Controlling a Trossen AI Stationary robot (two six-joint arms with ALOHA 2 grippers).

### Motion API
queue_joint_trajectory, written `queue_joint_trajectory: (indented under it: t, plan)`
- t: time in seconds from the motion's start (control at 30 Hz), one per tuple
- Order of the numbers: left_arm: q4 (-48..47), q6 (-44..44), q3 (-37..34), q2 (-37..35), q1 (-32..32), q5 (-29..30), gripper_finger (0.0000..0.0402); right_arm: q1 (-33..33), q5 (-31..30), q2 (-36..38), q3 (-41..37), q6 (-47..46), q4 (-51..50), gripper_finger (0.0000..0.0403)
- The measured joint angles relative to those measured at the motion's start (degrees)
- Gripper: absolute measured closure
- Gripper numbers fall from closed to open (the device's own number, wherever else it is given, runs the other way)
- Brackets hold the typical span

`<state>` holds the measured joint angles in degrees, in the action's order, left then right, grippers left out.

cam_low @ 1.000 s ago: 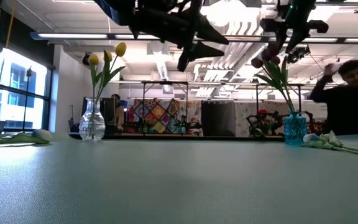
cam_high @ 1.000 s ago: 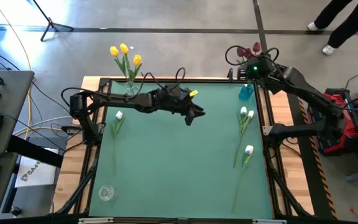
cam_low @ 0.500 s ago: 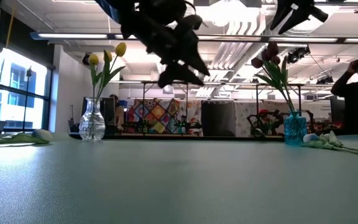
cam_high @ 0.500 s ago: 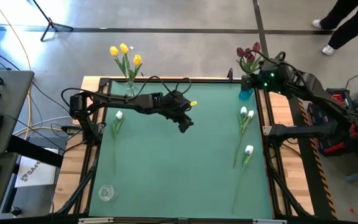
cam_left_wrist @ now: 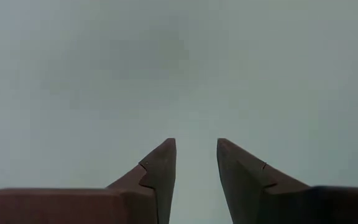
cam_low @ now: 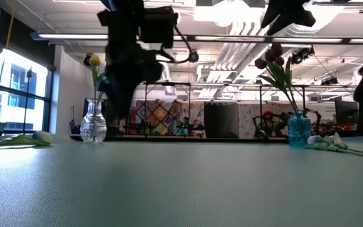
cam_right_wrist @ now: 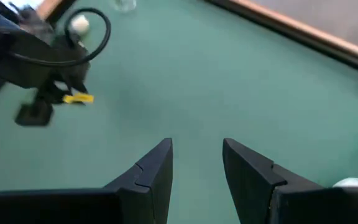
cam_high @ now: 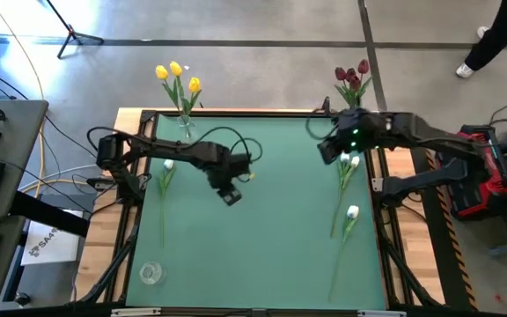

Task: Sort flowers into vase by color
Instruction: Put the bottom right white tulip into the bottom transparent vase

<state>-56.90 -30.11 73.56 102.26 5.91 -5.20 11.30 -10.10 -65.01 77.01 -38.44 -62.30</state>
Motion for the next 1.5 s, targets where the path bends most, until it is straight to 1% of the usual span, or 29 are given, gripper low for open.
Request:
queue_joint_trajectory:
  t: [0.1,0.27,0.37,0.43,0.53,0.6,0.67,0.73,0.87,0.97,1.03,1.13,1.27,1.33,1.4,1.5]
  plan:
    - [-5.4,-1.1,0.0,0.0,-2.0,1.9,0.0305,-2.7,-0.6,-3.0,0.0,-0.1,0.0,0.0273]
    - [-5.1,-1.3,-1.0,-1.6,-4.3,1.6,0.0314,-5.2,-0.3,-7.4,0.0,0.1,0.0,0.0273]
    - [-2.7,-2.3,-5.0,-5.3,-4.4,1.0,0.0318,-6.3,0.1,-8.7,-0.1,-0.1,0.1,0.0273]
    - [-1.4,-3.3,-8.7,-9.5,-3.9,1.3,0.0320,-7.0,0.1,-8.8,-0.1,-0.2,0.1,0.0273]
    - [3.6,-6.0,-15.6,-17.5,-2.4,1.3,0.0321,-8.1,0.2,-8.7,-0.1,-1.3,0.1,0.0273]
    - [9.0,-8.9,-20.3,-22.7,-1.5,1.3,0.0321,-8.7,1.0,-8.6,-0.1,-1.9,-0.9,0.0273]
    - [14.7,-12.1,-24.5,-27.5,-0.8,1.0,0.0321,-9.3,1.2,-8.8,-0.1,-3.0,-2.7,0.0273]
    - [18.4,-15.4,-27.9,-31.2,-0.5,1.2,0.0321,-9.8,1.2,-9.2,-0.1,-5.3,-5.8,0.0273]
    - [23.1,-20.3,-31.4,-35.4,-1.4,3.9,0.0321,-10.7,-0.9,-10.3,-0.1,-11.1,-12.8,0.0273]
    - [25.5,-22.1,-32.6,-36.4,-2.5,5.9,0.0321,-11.5,-1.5,-11.3,-0.1,-16.5,-17.4,0.0275]
    - [26.7,-22.3,-32.7,-36.3,-3.5,6.8,0.0321,-12.6,-1.3,-11.5,-1.3,-19.2,-18.4,0.0280]
    - [28.1,-22.3,-32.7,-35.8,-4.5,7.5,0.0321,-14.1,2.1,-11.0,-7.1,-23.1,-15.8,0.0292]
    - [28.1,-22.2,-32.7,-35.3,-5.4,7.6,0.0321,-17.1,10.6,-10.3,-17.6,-29.1,-7.9,0.0307]
    - [28.2,-21.7,-32.7,-35.3,-5.8,8.4,0.0321,-19.4,15.3,-10.3,-21.7,-32.9,-4.7,0.0311]
    - [28.3,-21.7,-32.7,-35.3,-6.2,9.4,0.0321,-22.1,18.2,-10.3,-24.1,-36.7,-3.9,0.0314]
    - [28.4,-20.7,-32.7,-35.3,-6.4,10.6,0.0321,-26.7,20.1,-10.3,-25.6,-43.1,-4.1,0.0320]
